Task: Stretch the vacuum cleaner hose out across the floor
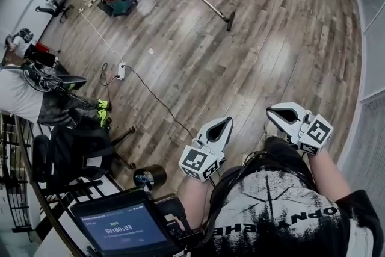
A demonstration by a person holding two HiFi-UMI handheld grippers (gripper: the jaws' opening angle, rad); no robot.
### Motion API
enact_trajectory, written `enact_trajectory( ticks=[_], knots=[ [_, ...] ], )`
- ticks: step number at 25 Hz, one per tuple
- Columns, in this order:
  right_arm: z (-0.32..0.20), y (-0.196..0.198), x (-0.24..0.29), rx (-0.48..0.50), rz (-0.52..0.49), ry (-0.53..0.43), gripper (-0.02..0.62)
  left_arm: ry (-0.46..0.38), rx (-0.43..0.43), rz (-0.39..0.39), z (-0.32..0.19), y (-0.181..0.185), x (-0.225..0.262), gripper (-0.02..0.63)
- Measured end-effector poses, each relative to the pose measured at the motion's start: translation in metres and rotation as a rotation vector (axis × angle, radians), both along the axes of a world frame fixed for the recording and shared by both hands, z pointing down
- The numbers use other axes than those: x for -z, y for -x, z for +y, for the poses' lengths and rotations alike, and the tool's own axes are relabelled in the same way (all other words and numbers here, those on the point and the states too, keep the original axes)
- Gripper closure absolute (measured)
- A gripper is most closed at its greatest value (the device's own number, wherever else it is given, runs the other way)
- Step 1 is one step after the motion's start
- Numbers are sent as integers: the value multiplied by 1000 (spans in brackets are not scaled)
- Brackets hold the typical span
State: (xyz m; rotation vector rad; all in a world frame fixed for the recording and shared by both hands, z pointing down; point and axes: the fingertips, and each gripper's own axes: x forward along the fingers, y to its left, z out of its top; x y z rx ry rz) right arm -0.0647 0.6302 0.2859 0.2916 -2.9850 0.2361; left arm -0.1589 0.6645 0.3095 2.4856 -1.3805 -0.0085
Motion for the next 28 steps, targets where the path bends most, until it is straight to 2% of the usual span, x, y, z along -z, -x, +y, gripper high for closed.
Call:
enact_trajectory(
  ticks=[7,12,17,20,28],
  knots=[
    [-50,19,-6,60,-19,22,591,21,42,-5,-47,10,-2,606],
    [-121,32,0,106,-72,62,591,40,88,-21,-107,17,2,607],
    [-183,46,3,164,-71,44,591,49,102,-48,-172,21,5,606],
    [-218,44,5,198,-71,40,591,51,110,-69,-214,14,7,606],
    [-307,23,7,241,-52,32,591,23,172,-47,-305,0,24,606]
  ],
)
